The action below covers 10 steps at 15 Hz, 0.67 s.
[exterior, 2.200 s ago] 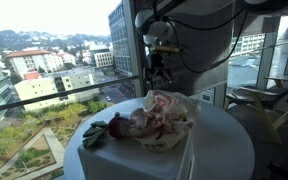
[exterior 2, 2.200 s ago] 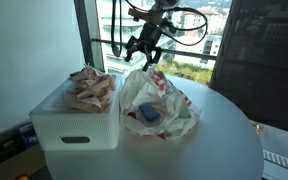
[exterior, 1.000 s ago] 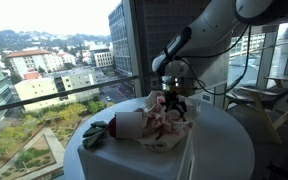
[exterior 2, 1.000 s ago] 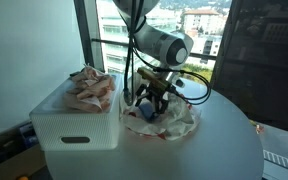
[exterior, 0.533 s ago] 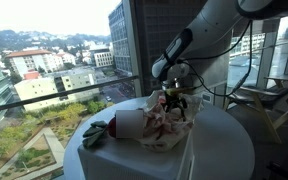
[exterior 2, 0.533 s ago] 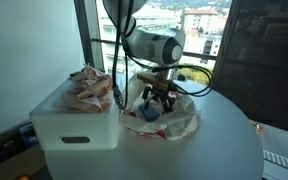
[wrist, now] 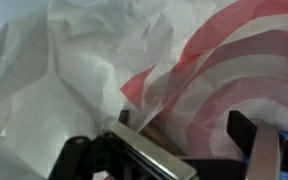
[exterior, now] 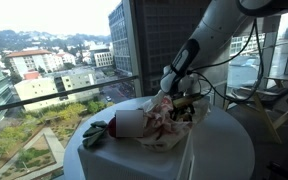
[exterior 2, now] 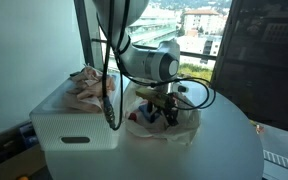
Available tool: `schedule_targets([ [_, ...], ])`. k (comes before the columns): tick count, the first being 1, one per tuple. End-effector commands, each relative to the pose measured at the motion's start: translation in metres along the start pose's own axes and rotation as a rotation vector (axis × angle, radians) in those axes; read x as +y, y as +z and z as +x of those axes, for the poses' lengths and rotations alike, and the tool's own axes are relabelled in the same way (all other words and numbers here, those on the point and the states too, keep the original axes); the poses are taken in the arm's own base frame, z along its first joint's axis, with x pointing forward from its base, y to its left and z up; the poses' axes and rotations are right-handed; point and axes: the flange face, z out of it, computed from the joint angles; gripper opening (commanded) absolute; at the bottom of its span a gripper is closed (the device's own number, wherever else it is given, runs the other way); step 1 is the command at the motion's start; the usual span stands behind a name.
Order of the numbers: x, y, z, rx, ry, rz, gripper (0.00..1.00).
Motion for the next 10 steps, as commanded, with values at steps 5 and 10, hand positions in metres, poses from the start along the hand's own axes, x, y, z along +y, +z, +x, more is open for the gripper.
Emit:
schedule_targets([
  [5,0.0096,-0.0035,-0.0115,0.179,0.095,-0.075,1.0],
  [10,0.0063,-0.0017,-0.0182,0.207,0.118,-0.083,1.0],
])
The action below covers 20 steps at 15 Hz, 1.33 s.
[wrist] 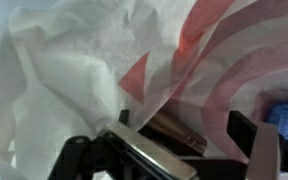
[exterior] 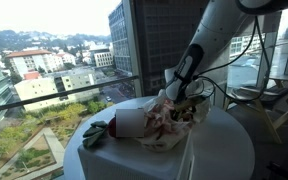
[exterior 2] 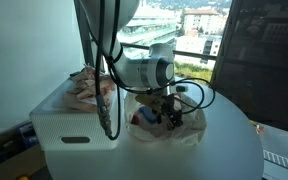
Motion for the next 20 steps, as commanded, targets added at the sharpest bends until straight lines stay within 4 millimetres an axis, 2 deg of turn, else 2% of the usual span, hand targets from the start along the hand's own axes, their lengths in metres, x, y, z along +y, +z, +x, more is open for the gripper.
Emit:
schedule_targets([
  [1,0.004,-0.002,-0.013,0.015,0.036,0.005,1.0],
  [3,0.004,0.003,-0.015,0.018,0.057,0.014,1.0],
  [6,0.001,-0.006,-0.018,0.051,0.045,0.025,1.0],
  [9,-0.004,-0.008,-0.017,0.087,-0.003,0.025,1.0],
  [13,-0.008,-0.001,-0.019,0.113,-0.094,0.006,1.0],
  [16,-0.007,0.0,-0.021,0.148,-0.168,-0.023,1.0],
  [20,0.002,0.004,-0.013,0.18,-0.199,-0.039,1.0],
])
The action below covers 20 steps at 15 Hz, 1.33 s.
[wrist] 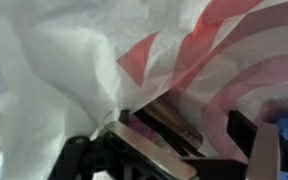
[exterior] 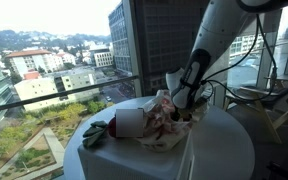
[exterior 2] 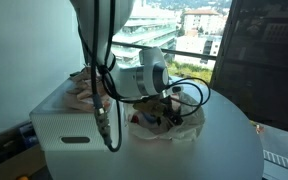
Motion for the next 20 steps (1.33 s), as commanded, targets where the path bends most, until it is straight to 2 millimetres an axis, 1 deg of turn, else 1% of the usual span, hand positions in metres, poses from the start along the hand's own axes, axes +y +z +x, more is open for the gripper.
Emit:
schedule_targets([
  [1,0.003,0.001,0.001,0.004,-0.006,-0.003,1.0],
  [3,0.005,0.003,0.002,0.006,-0.014,-0.005,1.0],
  [9,0.0,0.01,0.008,0.015,-0.071,-0.026,1.0],
  [16,-0.004,0.029,0.008,0.012,-0.143,-0.02,1.0],
  [20,-0.009,0.042,0.005,-0.009,-0.172,-0.005,1.0],
])
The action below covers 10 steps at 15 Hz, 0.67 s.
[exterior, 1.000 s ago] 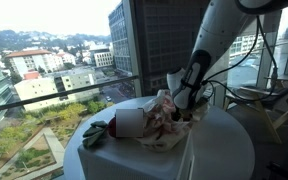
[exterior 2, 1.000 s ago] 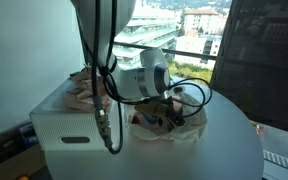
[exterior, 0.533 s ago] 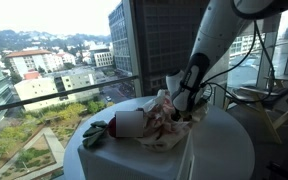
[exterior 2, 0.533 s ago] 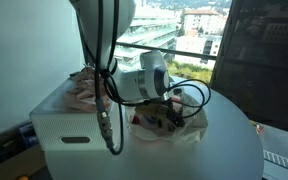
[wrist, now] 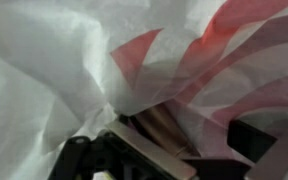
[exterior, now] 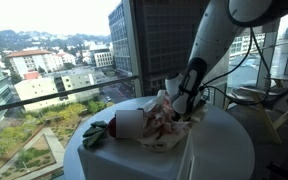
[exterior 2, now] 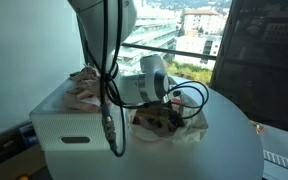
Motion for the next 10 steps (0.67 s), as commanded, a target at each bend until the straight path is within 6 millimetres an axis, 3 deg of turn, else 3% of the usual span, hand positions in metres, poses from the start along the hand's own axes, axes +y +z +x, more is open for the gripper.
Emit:
schedule_targets([
  [1,-0.005,0.017,0.001,-0.008,-0.042,0.015,0.75],
  [3,-0.007,0.01,-0.002,-0.014,-0.06,0.018,0.69],
  [10,0.002,-0.029,-0.003,-0.014,-0.047,-0.033,0.14],
])
